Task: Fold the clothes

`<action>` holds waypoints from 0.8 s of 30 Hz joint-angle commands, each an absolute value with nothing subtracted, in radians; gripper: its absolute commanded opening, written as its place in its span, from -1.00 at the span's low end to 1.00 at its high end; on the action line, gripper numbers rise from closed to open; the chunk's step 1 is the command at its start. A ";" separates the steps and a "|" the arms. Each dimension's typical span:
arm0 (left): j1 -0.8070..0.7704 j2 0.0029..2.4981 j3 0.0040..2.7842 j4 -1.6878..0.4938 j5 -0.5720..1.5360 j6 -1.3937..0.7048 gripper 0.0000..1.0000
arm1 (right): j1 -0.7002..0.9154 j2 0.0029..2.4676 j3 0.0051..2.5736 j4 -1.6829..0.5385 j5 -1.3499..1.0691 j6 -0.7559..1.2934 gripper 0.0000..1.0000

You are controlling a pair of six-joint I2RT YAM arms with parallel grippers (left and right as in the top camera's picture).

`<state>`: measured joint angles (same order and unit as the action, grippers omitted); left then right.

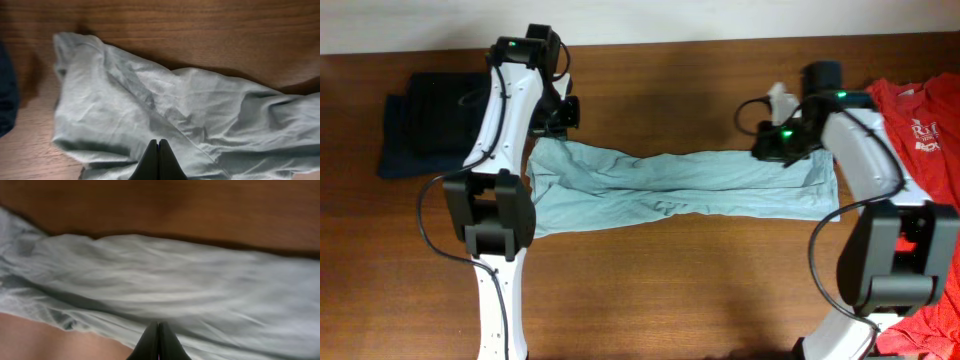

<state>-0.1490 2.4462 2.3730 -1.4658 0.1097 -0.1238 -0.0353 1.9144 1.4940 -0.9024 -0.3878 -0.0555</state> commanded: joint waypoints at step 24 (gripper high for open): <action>-0.148 2.491 2.370 -1.470 0.128 -0.119 -1.00 | 0.401 2.093 1.402 -0.575 -0.412 0.065 -0.92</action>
